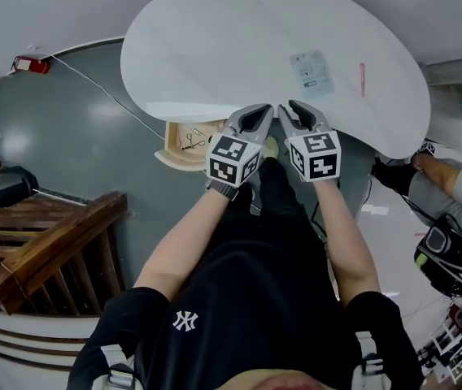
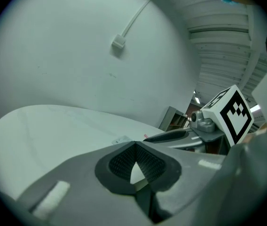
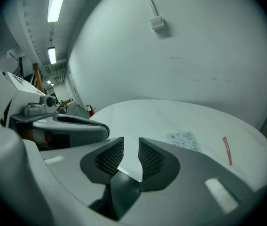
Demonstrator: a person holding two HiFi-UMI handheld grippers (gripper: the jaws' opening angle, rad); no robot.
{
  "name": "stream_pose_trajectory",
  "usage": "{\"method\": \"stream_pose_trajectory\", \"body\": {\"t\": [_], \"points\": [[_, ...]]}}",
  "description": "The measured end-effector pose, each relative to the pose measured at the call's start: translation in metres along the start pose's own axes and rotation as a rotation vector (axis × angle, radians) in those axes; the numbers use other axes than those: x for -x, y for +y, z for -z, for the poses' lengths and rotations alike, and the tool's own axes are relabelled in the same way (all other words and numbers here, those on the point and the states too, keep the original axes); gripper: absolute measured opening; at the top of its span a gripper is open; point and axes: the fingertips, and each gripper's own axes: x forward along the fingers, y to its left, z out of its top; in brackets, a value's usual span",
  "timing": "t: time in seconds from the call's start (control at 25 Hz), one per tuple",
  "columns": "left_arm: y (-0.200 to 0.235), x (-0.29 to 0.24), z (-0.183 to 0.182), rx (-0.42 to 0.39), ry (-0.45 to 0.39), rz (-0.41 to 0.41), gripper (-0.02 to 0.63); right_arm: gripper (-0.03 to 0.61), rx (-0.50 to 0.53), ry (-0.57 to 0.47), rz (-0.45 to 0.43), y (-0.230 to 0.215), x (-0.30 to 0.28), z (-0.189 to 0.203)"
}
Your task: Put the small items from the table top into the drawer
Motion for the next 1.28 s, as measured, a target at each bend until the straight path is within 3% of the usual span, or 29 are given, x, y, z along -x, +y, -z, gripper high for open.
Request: {"method": "stream_pose_trajectory", "body": {"t": [0.2, 0.48, 1.04, 1.28], "points": [[-0.011, -0.032, -0.01, -0.006, 0.021, 0.018, 0.0, 0.148, -0.015, 0.019, 0.023, -0.036, 0.001, -0.003], [-0.01, -0.07, -0.002, 0.01, 0.064, 0.015, 0.0, 0.237, -0.033, 0.078, 0.06, -0.079, -0.014, 0.018], [0.015, -0.12, 0.015, 0.047, 0.143, -0.027, 0.0, 0.494, -0.062, 0.208, 0.128, -0.149, -0.068, 0.059], [0.028, -0.129, 0.016, 0.063, 0.153, -0.046, 0.0, 0.546, -0.031, 0.269, 0.139, -0.161, -0.088, 0.07]]}}
